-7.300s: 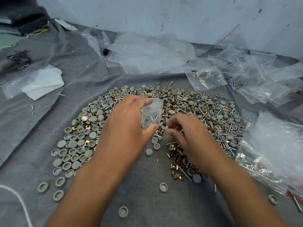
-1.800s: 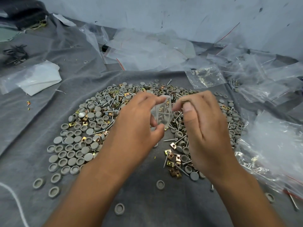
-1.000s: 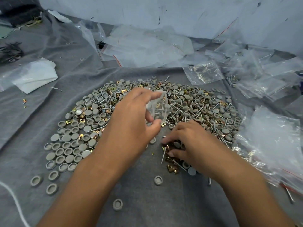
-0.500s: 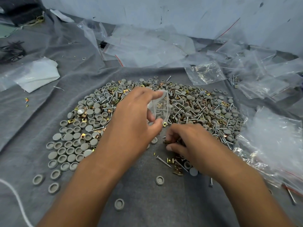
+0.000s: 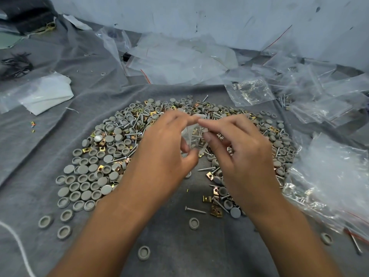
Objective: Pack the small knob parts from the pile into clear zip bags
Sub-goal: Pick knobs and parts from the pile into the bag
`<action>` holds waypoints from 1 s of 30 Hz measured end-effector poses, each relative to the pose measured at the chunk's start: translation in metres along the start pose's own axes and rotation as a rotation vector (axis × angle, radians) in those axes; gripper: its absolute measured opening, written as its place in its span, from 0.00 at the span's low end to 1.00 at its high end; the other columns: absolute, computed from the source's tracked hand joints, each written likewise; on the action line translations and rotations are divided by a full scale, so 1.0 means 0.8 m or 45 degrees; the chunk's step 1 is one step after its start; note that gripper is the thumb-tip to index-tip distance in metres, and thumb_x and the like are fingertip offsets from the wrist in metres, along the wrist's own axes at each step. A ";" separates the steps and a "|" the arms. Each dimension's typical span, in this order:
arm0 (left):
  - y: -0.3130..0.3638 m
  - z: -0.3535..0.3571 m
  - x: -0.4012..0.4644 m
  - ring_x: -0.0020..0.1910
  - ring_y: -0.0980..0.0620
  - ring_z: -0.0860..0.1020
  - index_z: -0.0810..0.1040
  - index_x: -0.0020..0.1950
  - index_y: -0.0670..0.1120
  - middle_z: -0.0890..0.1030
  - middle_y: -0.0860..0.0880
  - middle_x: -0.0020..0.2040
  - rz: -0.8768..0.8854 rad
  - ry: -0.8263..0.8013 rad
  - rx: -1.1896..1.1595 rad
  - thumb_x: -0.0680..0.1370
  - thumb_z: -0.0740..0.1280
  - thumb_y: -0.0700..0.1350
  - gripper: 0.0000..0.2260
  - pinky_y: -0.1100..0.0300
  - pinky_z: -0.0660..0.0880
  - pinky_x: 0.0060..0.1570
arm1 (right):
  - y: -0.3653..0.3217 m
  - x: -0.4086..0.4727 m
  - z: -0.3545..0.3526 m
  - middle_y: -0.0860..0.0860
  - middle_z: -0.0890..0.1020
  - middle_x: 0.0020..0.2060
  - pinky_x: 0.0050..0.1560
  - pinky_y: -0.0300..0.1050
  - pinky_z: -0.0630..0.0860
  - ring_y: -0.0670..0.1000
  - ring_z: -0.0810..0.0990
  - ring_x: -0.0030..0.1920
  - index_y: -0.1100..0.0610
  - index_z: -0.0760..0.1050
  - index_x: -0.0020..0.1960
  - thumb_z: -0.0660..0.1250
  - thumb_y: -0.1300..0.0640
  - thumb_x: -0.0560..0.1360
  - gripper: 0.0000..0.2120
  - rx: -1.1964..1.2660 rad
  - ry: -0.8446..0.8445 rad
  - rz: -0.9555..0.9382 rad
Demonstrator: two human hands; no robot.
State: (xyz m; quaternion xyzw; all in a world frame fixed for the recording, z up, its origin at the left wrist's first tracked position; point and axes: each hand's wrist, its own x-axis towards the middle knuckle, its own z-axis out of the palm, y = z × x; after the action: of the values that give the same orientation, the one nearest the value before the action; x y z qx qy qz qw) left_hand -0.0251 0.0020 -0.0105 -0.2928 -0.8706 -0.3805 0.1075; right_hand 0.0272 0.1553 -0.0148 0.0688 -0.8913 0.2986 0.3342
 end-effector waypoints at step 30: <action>0.011 -0.021 0.004 0.52 0.55 0.83 0.79 0.58 0.54 0.85 0.54 0.53 -0.074 0.223 -0.940 0.80 0.68 0.49 0.07 0.66 0.76 0.50 | -0.009 0.011 -0.017 0.41 0.80 0.40 0.43 0.37 0.74 0.43 0.77 0.41 0.44 0.78 0.50 0.67 0.53 0.81 0.04 0.629 0.237 0.266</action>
State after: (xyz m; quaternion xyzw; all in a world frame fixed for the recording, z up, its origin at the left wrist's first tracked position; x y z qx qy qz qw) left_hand -0.0231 -0.0041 0.0077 -0.2534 -0.6704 -0.6950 0.0579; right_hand 0.0302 0.1578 0.0024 0.0284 -0.7593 0.5445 0.3551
